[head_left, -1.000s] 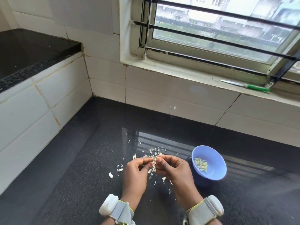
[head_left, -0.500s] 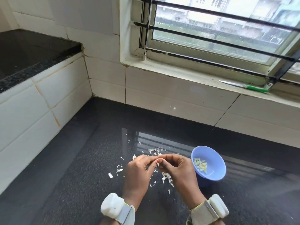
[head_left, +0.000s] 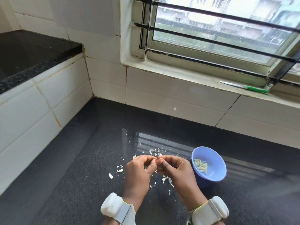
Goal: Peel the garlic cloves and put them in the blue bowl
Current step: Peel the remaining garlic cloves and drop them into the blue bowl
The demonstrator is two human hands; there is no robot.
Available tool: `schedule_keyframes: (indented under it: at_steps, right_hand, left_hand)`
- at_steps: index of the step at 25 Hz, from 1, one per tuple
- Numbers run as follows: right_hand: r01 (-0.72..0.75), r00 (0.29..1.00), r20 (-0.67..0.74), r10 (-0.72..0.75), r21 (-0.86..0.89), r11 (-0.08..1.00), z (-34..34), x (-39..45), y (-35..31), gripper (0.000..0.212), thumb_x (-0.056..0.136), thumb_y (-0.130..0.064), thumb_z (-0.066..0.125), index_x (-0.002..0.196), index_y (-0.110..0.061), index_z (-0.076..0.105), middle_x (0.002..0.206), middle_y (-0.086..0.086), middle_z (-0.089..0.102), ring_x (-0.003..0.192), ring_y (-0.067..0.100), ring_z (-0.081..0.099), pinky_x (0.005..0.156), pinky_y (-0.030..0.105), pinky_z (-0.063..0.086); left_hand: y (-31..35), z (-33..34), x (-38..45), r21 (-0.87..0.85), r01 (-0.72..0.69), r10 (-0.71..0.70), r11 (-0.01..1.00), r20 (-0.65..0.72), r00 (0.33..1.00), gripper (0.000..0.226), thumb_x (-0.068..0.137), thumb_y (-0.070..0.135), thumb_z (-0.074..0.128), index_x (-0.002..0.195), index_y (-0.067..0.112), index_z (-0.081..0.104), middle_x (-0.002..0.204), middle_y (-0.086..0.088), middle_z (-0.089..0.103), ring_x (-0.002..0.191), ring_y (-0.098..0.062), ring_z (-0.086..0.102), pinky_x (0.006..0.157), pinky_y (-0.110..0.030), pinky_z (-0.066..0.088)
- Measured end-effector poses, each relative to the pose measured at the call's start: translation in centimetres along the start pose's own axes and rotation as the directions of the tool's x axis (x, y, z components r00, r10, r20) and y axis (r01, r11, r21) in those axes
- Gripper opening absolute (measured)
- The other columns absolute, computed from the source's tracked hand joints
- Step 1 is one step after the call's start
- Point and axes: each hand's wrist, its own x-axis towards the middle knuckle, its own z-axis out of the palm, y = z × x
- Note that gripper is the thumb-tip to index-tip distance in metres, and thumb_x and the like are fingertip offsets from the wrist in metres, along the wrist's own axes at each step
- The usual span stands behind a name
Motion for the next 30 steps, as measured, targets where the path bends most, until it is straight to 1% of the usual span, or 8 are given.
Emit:
schedule_keyframes:
  at_steps: [3,7,12,16,18,21,27,30]
  right_hand:
    - [-0.029,0.999,0.026,0.028,0.066,0.997,0.0,0.1,0.0,0.022,0.077,-0.015,0.072,0.091,0.002,0.072,0.08,0.016,0.073,0.074,0.02,0.067,0.071,0.029,0.058]
    - [-0.05,0.998,0.033,0.046,0.139,0.989,0.0,0.1,-0.1,0.025,0.076,-0.017,0.071,0.093,0.002,0.071,0.084,0.018,0.073,0.077,0.022,0.067,0.076,0.032,0.058]
    - [0.011,1.0,-0.011,-0.011,0.076,0.997,-0.1,0.2,-0.3,0.017,0.082,-0.017,0.069,0.089,-0.002,0.074,0.083,0.017,0.074,0.074,0.019,0.068,0.073,0.031,0.058]
    - [0.07,0.998,0.013,-0.07,-0.014,0.997,0.3,0.2,-0.2,0.022,0.081,-0.022,0.068,0.088,-0.001,0.072,0.074,0.01,0.071,0.068,0.014,0.062,0.066,0.024,0.053]
    - [0.106,0.994,0.005,-0.106,-0.067,0.992,0.5,0.3,0.0,0.015,0.084,-0.018,0.068,0.084,-0.003,0.07,0.069,0.006,0.067,0.066,0.013,0.059,0.063,0.024,0.05]
    - [0.158,0.987,-0.004,-0.161,-0.175,0.972,0.6,0.5,0.2,0.016,0.091,-0.004,0.065,0.077,-0.011,0.069,0.065,0.002,0.065,0.063,0.012,0.057,0.062,0.028,0.048]
    - [0.207,0.977,0.032,-0.209,-0.328,0.922,0.7,0.6,0.4,0.031,0.09,0.003,0.06,0.077,-0.024,0.065,0.068,-0.003,0.063,0.067,0.007,0.055,0.065,0.031,0.05]
    - [0.196,0.98,0.068,-0.185,-0.231,0.953,0.7,0.6,0.0,0.025,0.092,0.005,0.057,0.079,-0.016,0.063,0.069,-0.002,0.061,0.068,0.011,0.054,0.065,0.03,0.049]
  left_hand:
    - [0.2,0.0,0.0,-0.087,0.097,-0.094,0.991,0.038,0.995,0.008,0.082,0.018,0.071,0.076,0.024,0.072,0.068,0.009,0.07,0.065,-0.001,0.063,0.06,-0.014,0.048]
    - [0.6,-0.1,-0.2,-0.149,0.108,-0.101,0.983,0.056,0.993,0.007,0.084,0.019,0.069,0.081,0.025,0.072,0.072,0.011,0.071,0.069,0.0,0.066,0.064,-0.015,0.05]
    - [1.0,0.1,-0.4,-0.144,0.007,-0.001,0.99,0.037,0.999,0.007,0.082,0.02,0.071,0.088,0.024,0.073,0.082,0.011,0.071,0.078,0.0,0.065,0.07,-0.013,0.05]
    - [1.1,-0.2,-0.2,-0.104,-0.116,0.109,0.988,-0.065,0.992,0.006,0.077,0.028,0.071,0.08,0.024,0.073,0.078,0.014,0.069,0.077,0.001,0.063,0.067,-0.011,0.048]
    - [1.0,-0.3,-0.2,-0.053,-0.149,0.144,0.987,-0.075,0.987,0.003,0.077,0.021,0.075,0.077,0.021,0.072,0.074,0.013,0.067,0.076,0.0,0.062,0.065,-0.014,0.048]
    - [0.9,-0.2,-0.2,-0.031,-0.093,0.091,0.995,-0.067,0.994,0.012,0.076,0.009,0.075,0.074,0.02,0.07,0.072,0.011,0.066,0.075,-0.003,0.061,0.065,-0.017,0.047]
    - [1.3,-0.1,-0.5,0.01,-0.014,0.014,1.0,0.017,1.0,0.015,0.086,0.012,0.066,0.072,0.019,0.066,0.069,0.01,0.064,0.072,-0.003,0.058,0.06,-0.011,0.041]
    - [2.1,-0.2,-0.6,-0.26,0.182,-0.138,0.948,0.176,0.975,0.017,0.092,0.01,0.058,0.078,0.009,0.067,0.067,0.006,0.066,0.065,0.0,0.06,0.061,-0.012,0.043]
